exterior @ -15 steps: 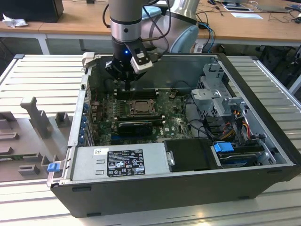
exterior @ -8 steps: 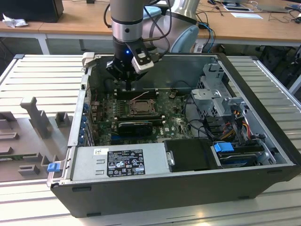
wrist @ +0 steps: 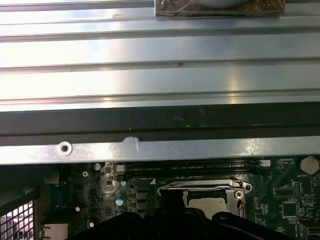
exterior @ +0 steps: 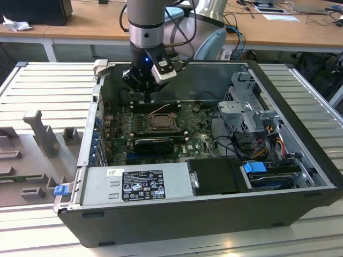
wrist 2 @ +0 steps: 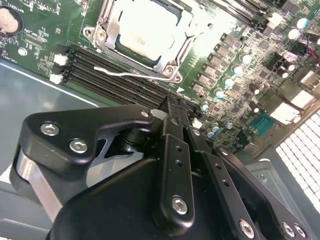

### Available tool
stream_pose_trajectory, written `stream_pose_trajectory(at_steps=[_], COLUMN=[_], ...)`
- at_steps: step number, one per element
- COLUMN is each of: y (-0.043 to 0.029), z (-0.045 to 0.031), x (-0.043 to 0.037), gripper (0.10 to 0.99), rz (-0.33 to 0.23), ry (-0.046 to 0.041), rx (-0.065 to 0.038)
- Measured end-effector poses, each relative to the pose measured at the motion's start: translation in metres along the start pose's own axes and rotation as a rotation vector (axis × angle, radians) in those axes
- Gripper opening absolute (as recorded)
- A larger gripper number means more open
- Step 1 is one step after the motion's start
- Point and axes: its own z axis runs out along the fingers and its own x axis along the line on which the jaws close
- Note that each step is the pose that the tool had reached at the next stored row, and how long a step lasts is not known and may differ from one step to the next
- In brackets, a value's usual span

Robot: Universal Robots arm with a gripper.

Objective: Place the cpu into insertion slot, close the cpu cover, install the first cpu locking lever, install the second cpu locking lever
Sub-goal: 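Install the first cpu locking lever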

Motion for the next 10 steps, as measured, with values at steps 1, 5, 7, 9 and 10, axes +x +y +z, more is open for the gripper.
stream_pose_trajectory(at_steps=[1, 5, 7, 9, 10], y=[0.0000, -0.0001, -0.0003, -0.0006, -0.0007], z=[0.0007, 0.0033, 0.0049, 0.0058, 0.0075], x=[-0.0009, -0.0024, -0.0025, -0.0027, -0.0028], gripper=[0.106, 0.106, 0.106, 0.106, 0.106], rz=[0.000, 0.000, 0.000, 0.000, 0.000], ry=[-0.0001, -0.0010, -0.0008, 0.0008, 0.0007], rx=[0.000, 0.000, -0.009, -0.055, -0.059])
